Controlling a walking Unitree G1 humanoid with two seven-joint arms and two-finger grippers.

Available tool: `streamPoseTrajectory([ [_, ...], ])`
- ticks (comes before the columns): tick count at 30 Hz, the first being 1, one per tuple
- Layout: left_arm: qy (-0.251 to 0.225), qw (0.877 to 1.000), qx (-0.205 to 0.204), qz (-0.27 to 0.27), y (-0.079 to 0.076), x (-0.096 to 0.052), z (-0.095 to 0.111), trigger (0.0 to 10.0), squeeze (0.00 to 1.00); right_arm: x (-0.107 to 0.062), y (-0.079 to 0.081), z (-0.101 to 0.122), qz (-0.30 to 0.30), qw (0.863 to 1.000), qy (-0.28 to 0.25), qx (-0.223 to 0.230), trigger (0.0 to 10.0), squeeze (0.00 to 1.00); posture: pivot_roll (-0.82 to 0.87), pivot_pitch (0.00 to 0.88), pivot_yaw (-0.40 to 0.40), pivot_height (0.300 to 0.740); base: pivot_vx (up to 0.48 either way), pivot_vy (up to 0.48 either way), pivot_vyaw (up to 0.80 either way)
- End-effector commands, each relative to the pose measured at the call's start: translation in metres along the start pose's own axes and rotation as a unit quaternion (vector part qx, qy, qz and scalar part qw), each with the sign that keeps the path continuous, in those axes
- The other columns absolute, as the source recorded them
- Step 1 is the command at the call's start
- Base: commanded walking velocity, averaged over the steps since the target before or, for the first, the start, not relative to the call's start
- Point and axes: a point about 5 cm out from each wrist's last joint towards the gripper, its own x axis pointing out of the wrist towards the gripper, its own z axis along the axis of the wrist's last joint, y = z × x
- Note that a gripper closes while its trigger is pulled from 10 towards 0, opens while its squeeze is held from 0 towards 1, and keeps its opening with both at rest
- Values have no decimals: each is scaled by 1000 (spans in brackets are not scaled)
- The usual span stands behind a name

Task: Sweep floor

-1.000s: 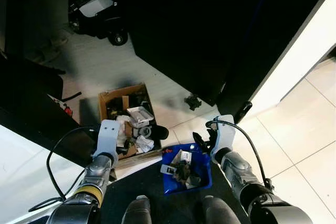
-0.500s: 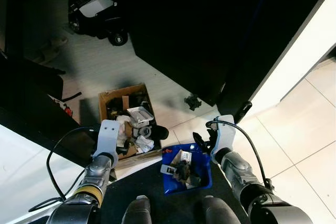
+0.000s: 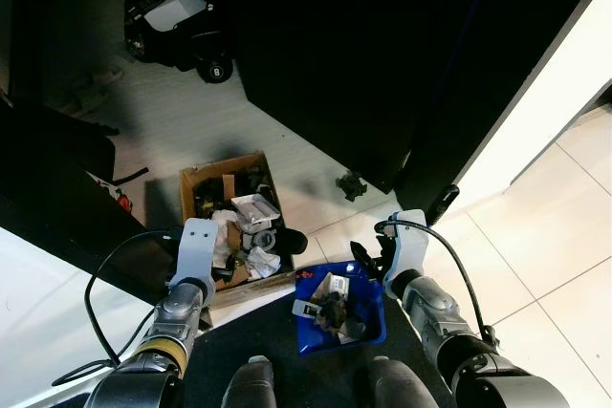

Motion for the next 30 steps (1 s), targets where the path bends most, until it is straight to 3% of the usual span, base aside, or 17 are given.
streamPoseTrajectory([
  [1,20,1000,-1,1,0,-3,-10,10000,0,-3,-1,-6,-6,1000,7,9,10000,0,-99,106,7,740,0,0,0],
  [30,19,1000,-1,2,-1,-1,-6,10000,0,-1,-3,-3,-9,1000,6,9,10000,0,-97,108,8,740,0,0,0],
])
